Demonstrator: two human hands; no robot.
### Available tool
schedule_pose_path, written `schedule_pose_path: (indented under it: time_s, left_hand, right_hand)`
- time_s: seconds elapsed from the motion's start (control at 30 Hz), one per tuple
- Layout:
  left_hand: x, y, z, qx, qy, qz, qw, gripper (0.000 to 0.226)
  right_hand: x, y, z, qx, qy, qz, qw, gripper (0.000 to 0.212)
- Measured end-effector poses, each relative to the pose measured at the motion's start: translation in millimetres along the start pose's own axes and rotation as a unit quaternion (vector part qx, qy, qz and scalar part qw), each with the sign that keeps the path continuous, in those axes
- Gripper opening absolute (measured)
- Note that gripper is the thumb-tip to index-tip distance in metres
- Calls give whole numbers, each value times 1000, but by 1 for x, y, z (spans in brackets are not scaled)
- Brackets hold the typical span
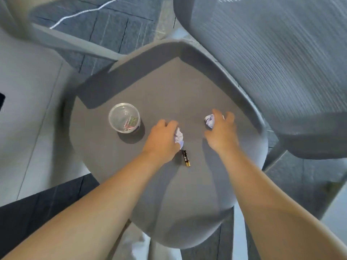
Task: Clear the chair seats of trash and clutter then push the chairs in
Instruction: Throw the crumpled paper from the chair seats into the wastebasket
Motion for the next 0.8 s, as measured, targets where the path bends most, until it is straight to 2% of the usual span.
schedule_pose_path:
  time_s: [0.07,0.2,0.37,0.6,0.7,0.8]
  left_hand:
    - [13,-5,-1,2,8,-5,1000,39]
    - [25,-10,-4,-10,20,-5,1000,39]
    - [11,-28,-3,-19,4,-17,1000,38]
    - [-34,-63,0,-43,-53,-93,993,35]
    - [-69,-64,6,-76,-113,-141,981,34]
    - [-114,-49,21,-124,-176,-170,962,18]
  right_hand:
    - [12,9,-5,-8,14,-1,1000,48]
    - [23,17,-12,-7,25,1,1000,32]
    - [14,5,5,8,-15,17,1000,29]
    - [-11,-28,58,-3,-127,45,991,32]
    - [-32,-28,80,-5,-185,83,979,30]
    - [-62,-19,96,-27,-247,129,960,32]
Point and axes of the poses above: each hand's wrist, its own x-axis towards the middle knuckle, its own y-axis out of the palm, z = x × y, the point moved 7 cm from there along x, towards the middle knuckle, and after that the axes turned 10 degrees about x, right-handed, at the moved point
